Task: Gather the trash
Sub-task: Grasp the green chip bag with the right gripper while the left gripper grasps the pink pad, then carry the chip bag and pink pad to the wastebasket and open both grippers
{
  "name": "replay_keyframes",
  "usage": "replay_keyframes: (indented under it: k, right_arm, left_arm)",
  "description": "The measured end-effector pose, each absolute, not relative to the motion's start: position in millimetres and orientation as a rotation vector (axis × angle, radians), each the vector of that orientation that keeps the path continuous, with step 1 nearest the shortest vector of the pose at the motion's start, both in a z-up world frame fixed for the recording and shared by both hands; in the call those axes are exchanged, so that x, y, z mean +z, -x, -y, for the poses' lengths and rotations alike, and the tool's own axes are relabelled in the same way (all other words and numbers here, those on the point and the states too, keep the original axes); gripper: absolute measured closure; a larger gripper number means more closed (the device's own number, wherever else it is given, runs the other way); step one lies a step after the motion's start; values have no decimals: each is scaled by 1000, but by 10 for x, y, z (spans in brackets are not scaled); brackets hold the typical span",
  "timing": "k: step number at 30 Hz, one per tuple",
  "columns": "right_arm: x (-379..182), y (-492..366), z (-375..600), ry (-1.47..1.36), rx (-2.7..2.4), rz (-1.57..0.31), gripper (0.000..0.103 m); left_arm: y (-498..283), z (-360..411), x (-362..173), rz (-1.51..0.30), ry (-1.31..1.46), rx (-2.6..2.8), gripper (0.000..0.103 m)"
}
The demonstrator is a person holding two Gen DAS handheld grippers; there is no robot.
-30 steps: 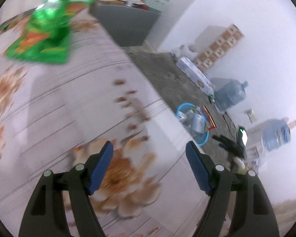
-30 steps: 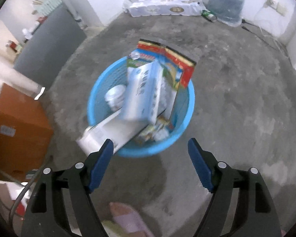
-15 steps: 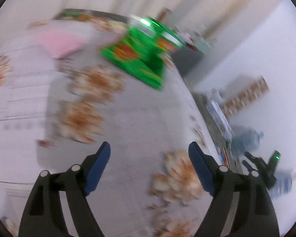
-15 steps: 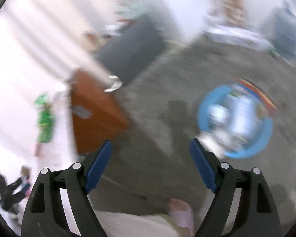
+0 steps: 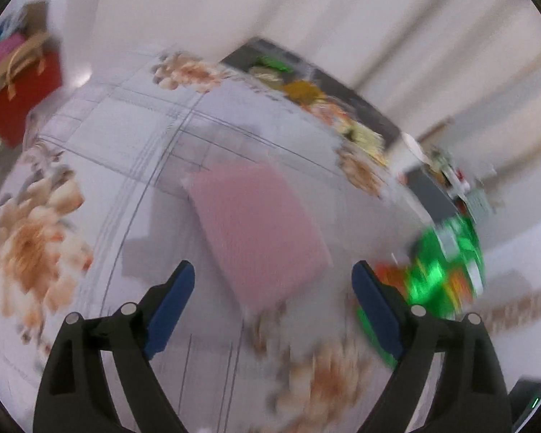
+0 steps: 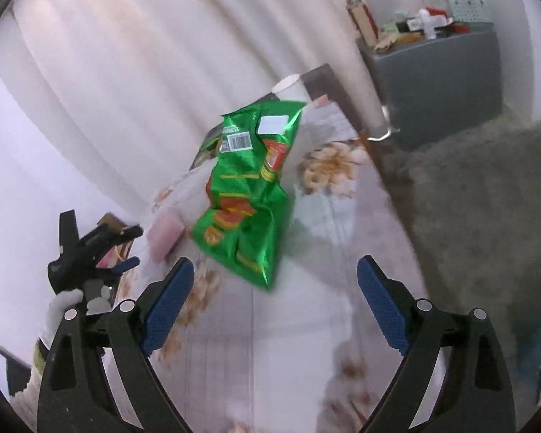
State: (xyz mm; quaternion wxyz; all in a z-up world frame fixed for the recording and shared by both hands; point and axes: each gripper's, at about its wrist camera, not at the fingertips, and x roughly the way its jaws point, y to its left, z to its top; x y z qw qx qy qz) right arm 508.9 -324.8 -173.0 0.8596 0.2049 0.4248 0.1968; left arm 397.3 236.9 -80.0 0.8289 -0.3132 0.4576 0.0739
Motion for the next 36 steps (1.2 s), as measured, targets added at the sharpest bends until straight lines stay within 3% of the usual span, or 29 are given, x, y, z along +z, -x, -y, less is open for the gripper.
replay_keyframes:
  k: [9, 21, 27, 32, 34, 36]
  right_arm:
    - [-1938, -5522, 3010, -449, 394, -946, 15]
    - [-2038, -5812, 2789, -421, 396, -958, 15]
    - [-2068, -5939, 2681, -410, 387, -955, 29]
    - [-2108, -5982, 2640, -400, 359, -959, 57]
    - [-2120, -5984, 2648, -404, 358, -965, 66]
    - [-2118, -5964, 2651, -404, 359, -966, 66]
  left_arm:
    - [-4505, -2393, -1029, -1029, 637, 297, 16]
    - [-4646, -2089, -1126, -1010, 269, 297, 15]
    - [-4516, -2029, -1154, -994, 184, 287, 19]
    - [-4405, -1987, -1142, -986, 163, 252, 21]
    - [-4349, -1954, -1142, -981, 147, 230, 22]
    - [-4286, -1924, -1144, -973, 132, 210, 22]
